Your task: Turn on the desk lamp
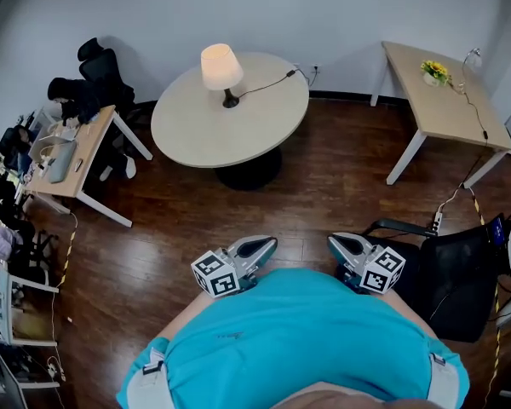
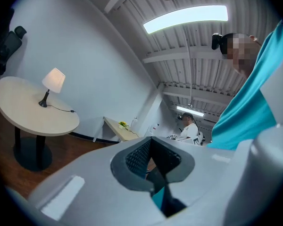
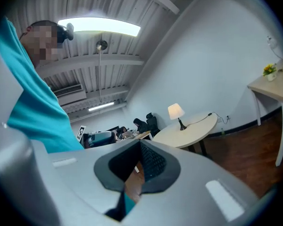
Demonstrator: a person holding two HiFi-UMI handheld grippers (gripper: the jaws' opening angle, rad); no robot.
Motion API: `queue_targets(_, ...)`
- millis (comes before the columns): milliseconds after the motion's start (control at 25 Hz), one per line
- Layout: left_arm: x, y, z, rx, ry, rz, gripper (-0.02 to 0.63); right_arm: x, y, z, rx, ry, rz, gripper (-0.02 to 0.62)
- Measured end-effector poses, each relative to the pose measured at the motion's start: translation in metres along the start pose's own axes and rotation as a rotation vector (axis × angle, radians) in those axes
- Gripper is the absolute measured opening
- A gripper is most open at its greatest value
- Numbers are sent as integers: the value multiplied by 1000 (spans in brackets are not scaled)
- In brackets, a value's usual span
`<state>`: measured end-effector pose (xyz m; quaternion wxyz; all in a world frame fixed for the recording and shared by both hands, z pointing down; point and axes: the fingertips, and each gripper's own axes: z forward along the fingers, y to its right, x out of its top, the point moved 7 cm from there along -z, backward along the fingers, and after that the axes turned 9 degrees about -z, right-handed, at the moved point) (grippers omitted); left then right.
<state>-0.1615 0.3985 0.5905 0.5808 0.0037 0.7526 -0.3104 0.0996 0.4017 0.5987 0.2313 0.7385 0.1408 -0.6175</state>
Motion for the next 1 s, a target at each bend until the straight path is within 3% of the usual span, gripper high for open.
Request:
queue_targets(160, -5, -1, -53, 5, 26, -25, 0, -29, -49, 23, 13, -50, -24, 0)
queue_targets(440, 30, -30, -105, -23, 51, -75, 0, -23, -83, 77, -17, -73, -67, 0)
queue_targets(1000, 36, -35, -116, -17, 67, -91, 0, -25, -85, 74, -74, -37, -65, 0)
